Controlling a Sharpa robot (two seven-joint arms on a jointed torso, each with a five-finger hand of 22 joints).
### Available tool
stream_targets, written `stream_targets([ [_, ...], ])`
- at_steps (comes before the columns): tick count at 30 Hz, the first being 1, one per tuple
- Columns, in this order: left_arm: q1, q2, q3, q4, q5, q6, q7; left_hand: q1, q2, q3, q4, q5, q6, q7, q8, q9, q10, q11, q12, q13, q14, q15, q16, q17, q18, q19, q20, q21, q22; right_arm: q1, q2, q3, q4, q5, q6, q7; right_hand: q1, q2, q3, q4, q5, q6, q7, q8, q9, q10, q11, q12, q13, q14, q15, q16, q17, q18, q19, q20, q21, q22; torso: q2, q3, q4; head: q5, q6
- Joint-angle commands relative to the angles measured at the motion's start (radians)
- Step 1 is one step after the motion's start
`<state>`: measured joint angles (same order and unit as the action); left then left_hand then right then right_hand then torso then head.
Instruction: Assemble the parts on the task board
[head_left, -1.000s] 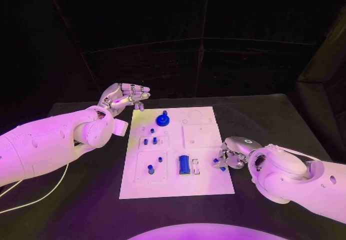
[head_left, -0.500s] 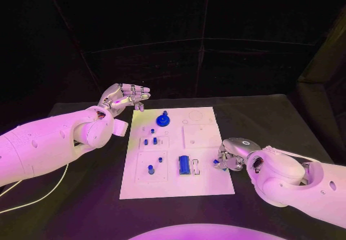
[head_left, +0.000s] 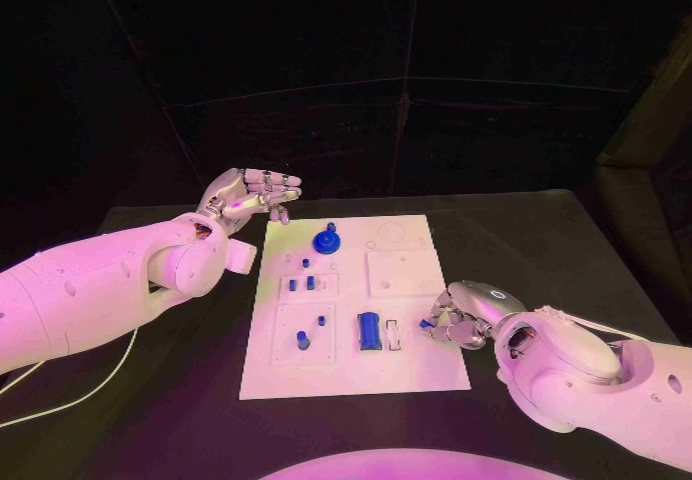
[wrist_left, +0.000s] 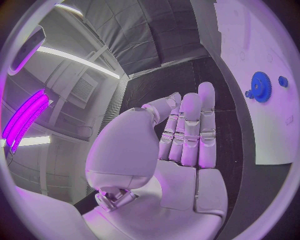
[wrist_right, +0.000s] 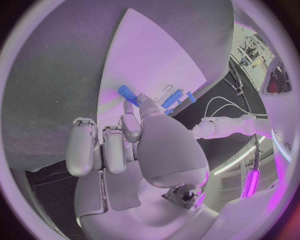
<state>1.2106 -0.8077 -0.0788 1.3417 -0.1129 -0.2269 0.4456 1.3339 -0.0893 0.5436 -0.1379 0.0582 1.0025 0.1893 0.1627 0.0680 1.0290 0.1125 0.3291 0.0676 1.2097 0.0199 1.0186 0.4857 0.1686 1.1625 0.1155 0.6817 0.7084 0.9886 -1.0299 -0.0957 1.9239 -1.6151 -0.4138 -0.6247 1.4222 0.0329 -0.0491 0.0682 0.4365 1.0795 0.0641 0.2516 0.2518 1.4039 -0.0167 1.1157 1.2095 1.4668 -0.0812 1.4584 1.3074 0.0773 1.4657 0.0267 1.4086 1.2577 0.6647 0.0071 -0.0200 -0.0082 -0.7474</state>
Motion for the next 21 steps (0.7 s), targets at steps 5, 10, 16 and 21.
stream_targets([
  [5, 0.001, 0.0, 0.001, 0.003, 0.001, 0.011, 0.002, -0.002, 0.006, -0.006, 0.0, 0.003, 0.003, -0.001, 0.002, -0.001, -0.005, 0.001, 0.005, -0.002, -0.008, -0.001, -0.004, -0.001, 0.015, -0.007, -0.001, -0.005, -0.001, 0.001, 0.01, 0.0, 0.013, 0.095, -0.121, 0.079, -0.035, -0.027, 0.028, 0.012, 0.014, 0.012, -0.003, 0.0, 0.009, 0.012, -0.004, 0.012, 0.011, 0.067, -0.007, 0.008, 0.062, -0.016, 0.001, -0.008, 0.007, 0.004, 0.001, -0.0002, -0.0007, 0.002, -0.002],
  [10, 0.001, 0.0, 0.001, 0.003, 0.001, 0.011, 0.002, -0.002, 0.006, -0.006, 0.0, 0.003, 0.003, -0.001, 0.002, -0.001, -0.005, 0.001, 0.005, -0.002, -0.008, -0.001, -0.004, -0.001, 0.015, -0.007, -0.001, -0.005, -0.001, 0.001, 0.026, 0.0, 0.003, 0.137, -0.108, 0.075, -0.043, -0.035, 0.041, 0.019, 0.013, 0.017, -0.004, -0.002, 0.01, 0.017, -0.005, 0.02, 0.018, 0.069, -0.007, 0.012, 0.069, -0.018, 0.004, -0.008, 0.011, 0.012, 0.0, -0.0013, 0.0011, 0.001, -0.003],
  [16, 0.001, 0.0, 0.001, 0.004, 0.001, 0.01, 0.002, -0.002, 0.006, -0.006, 0.0, 0.003, 0.003, -0.001, 0.002, -0.001, -0.005, 0.001, 0.005, -0.002, -0.008, -0.001, -0.004, -0.001, 0.015, -0.007, -0.001, -0.005, -0.001, 0.001, 0.047, 0.0, -0.008, 0.165, -0.1, 0.066, -0.058, -0.044, 0.057, 0.033, 0.012, 0.024, -0.006, -0.005, 0.011, 0.023, -0.006, 0.027, 0.025, 0.071, -0.008, 0.017, 0.078, -0.019, 0.007, -0.009, 0.016, 0.021, 0.002, 0.0003, -0.0005, 0.004, -0.002],
  [21, 0.001, 0.0, 0.001, 0.005, 0.001, 0.011, 0.002, -0.002, 0.006, -0.006, 0.0, 0.003, 0.003, -0.001, 0.002, -0.001, -0.005, 0.001, 0.005, -0.002, -0.008, -0.001, -0.004, -0.001, 0.015, -0.007, -0.001, -0.005, -0.001, 0.001, 0.07, 0.0, -0.023, 0.188, -0.078, 0.049, -0.086, -0.056, 0.075, 0.058, 0.013, 0.043, -0.014, -0.004, 0.016, 0.031, -0.011, 0.037, 0.033, 0.073, -0.012, 0.024, 0.091, -0.021, 0.011, -0.012, 0.021, 0.031, 0.001, -0.0007, -0.0005, 0.003, -0.004],
])
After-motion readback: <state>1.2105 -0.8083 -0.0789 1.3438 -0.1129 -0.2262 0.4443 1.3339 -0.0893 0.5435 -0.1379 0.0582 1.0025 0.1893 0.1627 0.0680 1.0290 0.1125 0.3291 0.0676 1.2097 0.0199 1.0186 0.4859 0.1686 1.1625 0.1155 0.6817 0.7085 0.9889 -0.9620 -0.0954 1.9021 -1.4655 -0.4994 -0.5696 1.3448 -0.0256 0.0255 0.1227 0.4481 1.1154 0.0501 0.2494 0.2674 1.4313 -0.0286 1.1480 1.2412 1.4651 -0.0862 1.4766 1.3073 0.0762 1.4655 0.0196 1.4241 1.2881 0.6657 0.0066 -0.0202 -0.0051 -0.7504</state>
